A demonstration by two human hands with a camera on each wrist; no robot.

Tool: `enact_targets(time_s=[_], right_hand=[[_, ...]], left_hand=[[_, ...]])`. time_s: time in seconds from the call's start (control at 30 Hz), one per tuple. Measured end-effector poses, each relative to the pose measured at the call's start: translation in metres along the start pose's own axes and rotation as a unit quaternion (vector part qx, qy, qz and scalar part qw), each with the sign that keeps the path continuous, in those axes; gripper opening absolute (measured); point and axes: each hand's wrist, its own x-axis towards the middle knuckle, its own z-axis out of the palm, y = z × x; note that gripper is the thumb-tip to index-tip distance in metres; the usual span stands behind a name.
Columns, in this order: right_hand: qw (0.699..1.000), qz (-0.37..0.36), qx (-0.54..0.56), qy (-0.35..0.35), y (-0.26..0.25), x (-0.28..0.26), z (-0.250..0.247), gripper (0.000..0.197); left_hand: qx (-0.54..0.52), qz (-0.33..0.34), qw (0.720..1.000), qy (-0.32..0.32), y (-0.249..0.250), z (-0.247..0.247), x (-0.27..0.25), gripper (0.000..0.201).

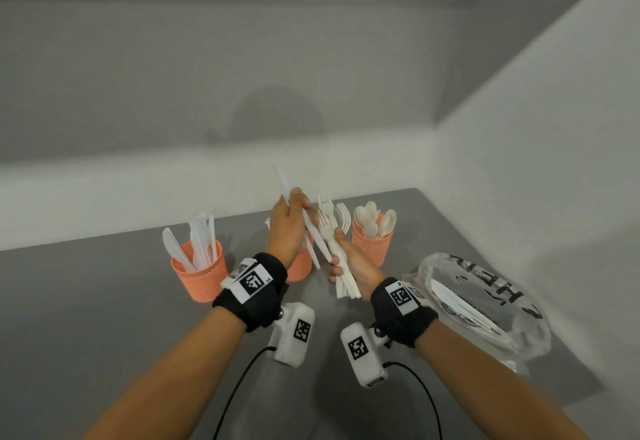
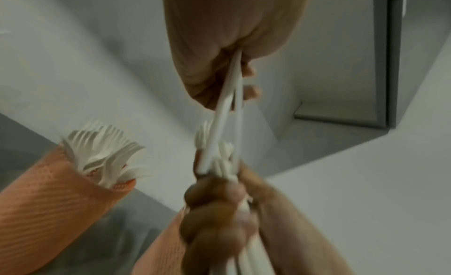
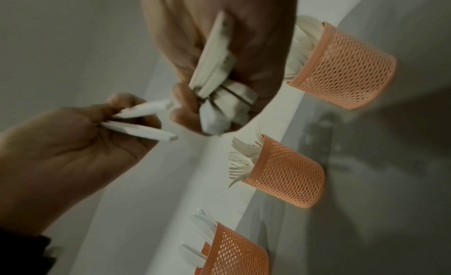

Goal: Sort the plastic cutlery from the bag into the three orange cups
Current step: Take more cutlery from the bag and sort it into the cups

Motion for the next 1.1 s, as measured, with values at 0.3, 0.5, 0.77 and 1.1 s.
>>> enact_targets(time_s=[0.3, 0.5, 0.77, 1.1], right_hand=[[0.997, 0.042, 0.026, -0.067, -0.005, -0.007, 0.003, 0.033], [0.982, 0.114, -0.020, -0.148, 0.002, -0.011, 0.017, 0.040], [0.960, -0.045, -0.275, 0.025, 0.010, -0.008, 0.031, 0.015], [0.996, 0.057, 0.025, -0.063, -0.005, -0.010, 0.011, 0.040]], left_hand=[[0.066, -0.101, 0.992, -0.046, -0.008, -0.035, 0.010, 0.025], [-0.005, -0.197, 0.965, -0.171, -0.031, -0.026, -0.005, 0.036], [0.170, -0.129, 0.977, 0.027, -0.023, -0.002, -0.002, 0.016], [0.006, -0.149, 0.989, -0.003, 0.003, -0.015, -0.010, 0.022]])
